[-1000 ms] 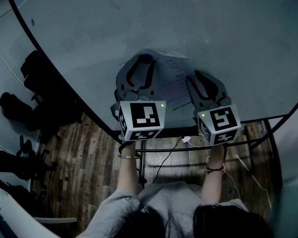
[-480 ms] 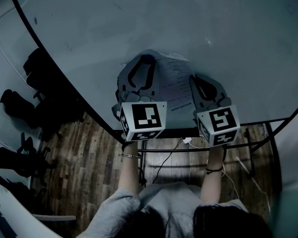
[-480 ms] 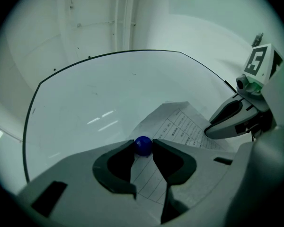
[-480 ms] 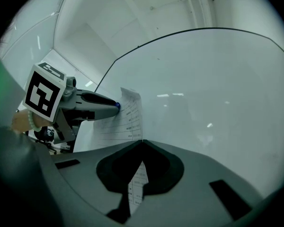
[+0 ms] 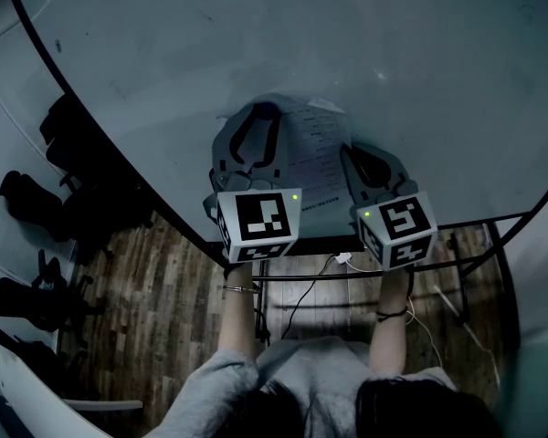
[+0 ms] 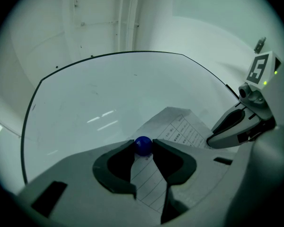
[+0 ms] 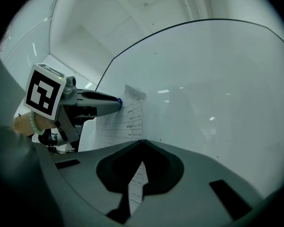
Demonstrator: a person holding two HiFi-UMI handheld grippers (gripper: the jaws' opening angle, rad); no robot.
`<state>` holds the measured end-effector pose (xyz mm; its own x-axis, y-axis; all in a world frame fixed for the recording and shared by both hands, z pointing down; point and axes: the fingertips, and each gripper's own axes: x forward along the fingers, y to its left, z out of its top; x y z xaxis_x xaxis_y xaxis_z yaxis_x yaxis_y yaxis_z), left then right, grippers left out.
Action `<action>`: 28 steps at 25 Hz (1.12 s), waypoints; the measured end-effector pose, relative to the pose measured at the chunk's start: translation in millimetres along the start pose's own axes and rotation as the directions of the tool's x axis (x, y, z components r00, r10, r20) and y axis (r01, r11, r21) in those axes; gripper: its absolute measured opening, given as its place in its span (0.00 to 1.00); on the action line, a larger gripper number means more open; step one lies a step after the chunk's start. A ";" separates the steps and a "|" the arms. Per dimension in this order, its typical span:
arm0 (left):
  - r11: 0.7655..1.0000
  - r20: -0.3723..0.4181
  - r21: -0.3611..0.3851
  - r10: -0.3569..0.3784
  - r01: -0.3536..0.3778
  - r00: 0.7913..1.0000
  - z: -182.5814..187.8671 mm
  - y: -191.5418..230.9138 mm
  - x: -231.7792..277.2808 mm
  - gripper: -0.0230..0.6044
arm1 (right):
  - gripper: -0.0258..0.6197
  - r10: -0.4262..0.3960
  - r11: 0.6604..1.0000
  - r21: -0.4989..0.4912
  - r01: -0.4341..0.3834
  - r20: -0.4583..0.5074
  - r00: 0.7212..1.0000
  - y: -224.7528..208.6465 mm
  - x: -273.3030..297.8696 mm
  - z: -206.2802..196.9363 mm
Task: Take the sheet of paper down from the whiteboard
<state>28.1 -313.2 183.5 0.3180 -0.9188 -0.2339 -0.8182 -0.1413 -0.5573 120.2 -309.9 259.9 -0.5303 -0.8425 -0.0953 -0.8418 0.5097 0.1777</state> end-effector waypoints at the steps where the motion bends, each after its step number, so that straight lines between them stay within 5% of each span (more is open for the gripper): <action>1: 1.000 0.001 -0.002 -0.001 0.001 1.000 0.1 -0.1 0.1 0.22 | 0.04 0.005 1.000 0.007 -0.004 -0.003 1.000 0.7 0.2 -1.4; 13: 0.998 0.028 -0.047 0.030 -0.028 0.999 13.7 8.6 -6.2 0.22 | 0.04 0.049 0.996 0.083 -0.040 -0.110 0.993 3.6 -1.9 -32.2; 28: 0.999 -0.008 -0.041 0.018 -0.019 1.000 7.7 11.8 -3.9 0.22 | 0.04 0.032 0.994 0.103 -0.021 -0.102 0.994 -1.2 -17.8 -29.0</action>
<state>20.9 -308.4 171.8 0.2990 -0.9242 -0.2375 -0.8428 -0.1391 -0.5199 133.6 -300.6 289.7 -0.5435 -0.8394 0.0109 -0.8364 0.5426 0.0776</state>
